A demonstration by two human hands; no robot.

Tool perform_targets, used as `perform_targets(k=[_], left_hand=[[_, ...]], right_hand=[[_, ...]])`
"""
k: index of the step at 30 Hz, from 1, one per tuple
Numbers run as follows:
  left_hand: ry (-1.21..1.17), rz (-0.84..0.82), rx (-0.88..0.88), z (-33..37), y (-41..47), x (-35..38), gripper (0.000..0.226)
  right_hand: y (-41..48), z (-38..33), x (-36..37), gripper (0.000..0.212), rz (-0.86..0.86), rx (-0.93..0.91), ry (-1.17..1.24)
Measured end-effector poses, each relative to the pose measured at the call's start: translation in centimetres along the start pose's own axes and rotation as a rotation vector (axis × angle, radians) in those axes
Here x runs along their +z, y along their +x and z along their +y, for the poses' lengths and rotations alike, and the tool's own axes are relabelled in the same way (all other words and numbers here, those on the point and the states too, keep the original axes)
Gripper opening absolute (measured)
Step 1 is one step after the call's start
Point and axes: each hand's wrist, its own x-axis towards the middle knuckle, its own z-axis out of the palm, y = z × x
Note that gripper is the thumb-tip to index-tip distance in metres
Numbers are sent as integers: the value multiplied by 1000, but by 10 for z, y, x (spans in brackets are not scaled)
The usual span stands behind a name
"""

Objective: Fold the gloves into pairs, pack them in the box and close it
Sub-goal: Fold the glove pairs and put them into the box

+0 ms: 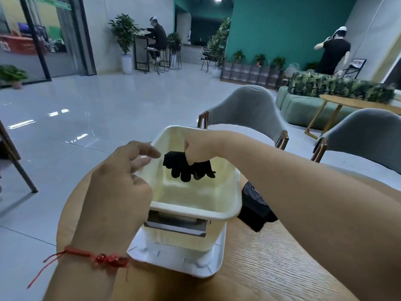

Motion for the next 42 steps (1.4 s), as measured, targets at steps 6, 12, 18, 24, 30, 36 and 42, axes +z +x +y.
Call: perform_targets(k=[6, 12, 18, 24, 30, 36, 42], left_hand=[[-14, -32, -8, -5, 6, -5, 56], [-2, -1, 15, -7, 7, -4, 55], [4, 9, -6, -5, 4, -1, 55], [17, 0, 24, -6, 4, -1, 60], [51, 23, 55, -5, 2, -2, 54], [112, 68, 199, 7, -5, 4, 29], [76, -16, 343, 37, -24, 26, 20]], right_hand=[[12, -5, 4, 13, -90, -5, -215], [16, -4, 18, 17, -51, 20, -267], [12, 8, 28, 11, 108, 39, -388], [7, 2, 24, 36, -1, -68, -278], [2, -2, 24, 39, -111, -77, -267], [-37, 8, 2, 40, 199, -130, -102], [-111, 40, 9, 24, 461, -194, 131]])
